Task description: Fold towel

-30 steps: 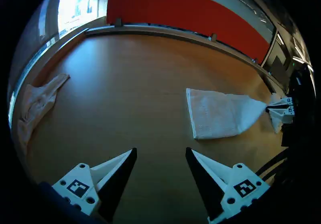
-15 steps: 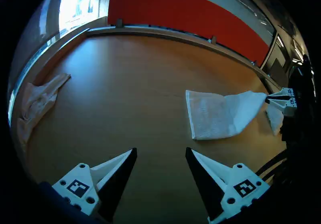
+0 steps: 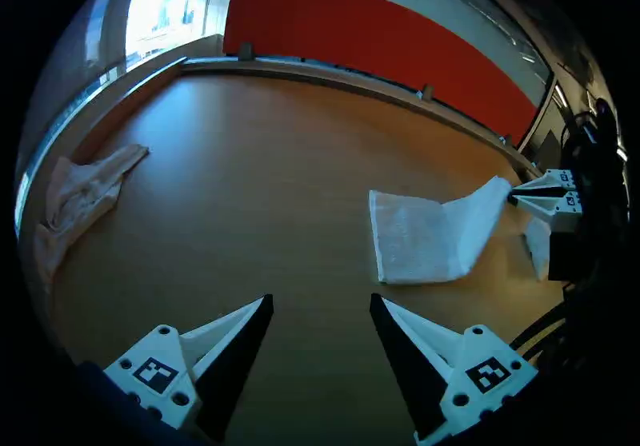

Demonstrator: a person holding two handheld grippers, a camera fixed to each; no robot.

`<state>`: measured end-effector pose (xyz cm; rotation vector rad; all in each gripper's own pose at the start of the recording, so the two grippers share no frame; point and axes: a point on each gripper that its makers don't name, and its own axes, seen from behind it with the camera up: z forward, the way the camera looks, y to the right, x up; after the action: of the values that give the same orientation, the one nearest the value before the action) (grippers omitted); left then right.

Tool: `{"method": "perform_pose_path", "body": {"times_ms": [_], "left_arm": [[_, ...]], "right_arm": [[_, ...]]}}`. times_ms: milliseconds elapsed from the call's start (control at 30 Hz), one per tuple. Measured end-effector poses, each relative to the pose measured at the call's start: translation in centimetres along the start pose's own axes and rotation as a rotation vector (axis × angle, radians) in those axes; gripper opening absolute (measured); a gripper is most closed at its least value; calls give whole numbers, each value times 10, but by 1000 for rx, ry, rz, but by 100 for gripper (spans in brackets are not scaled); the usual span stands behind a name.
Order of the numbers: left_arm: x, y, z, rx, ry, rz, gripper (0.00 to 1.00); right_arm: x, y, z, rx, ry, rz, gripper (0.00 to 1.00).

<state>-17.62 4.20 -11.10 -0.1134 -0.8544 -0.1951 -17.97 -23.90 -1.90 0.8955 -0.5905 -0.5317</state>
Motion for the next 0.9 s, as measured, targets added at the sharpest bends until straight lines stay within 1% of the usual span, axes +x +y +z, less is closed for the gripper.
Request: {"method": "perform_pose_path", "body": {"times_ms": [200, 367, 467, 567, 667, 767, 900], "left_arm": [[-1, -2, -8, 2, 16, -31, 89], [-7, -7, -17, 6, 17, -55, 89], [-12, -10, -22, 10, 16, -70, 89], [-15, -14, -24, 19, 16, -80, 89], [-18, -16, -26, 25, 16, -90, 89], [-18, -19, -26, 26, 19, -97, 89], [-17, -21, -25, 28, 17, -100, 89]], "right_arm": [[23, -26, 28, 67, 4, -52, 2], [35, -53, 56, 132, 3, -66, 2], [37, -73, 73, 175, -3, -65, 2], [31, -95, 92, 228, -23, -42, 2], [19, -112, 107, 272, -52, -4, 2], [10, -117, 116, 279, -72, 27, 2], [8, -115, 116, 274, -70, 47, 3]]}}
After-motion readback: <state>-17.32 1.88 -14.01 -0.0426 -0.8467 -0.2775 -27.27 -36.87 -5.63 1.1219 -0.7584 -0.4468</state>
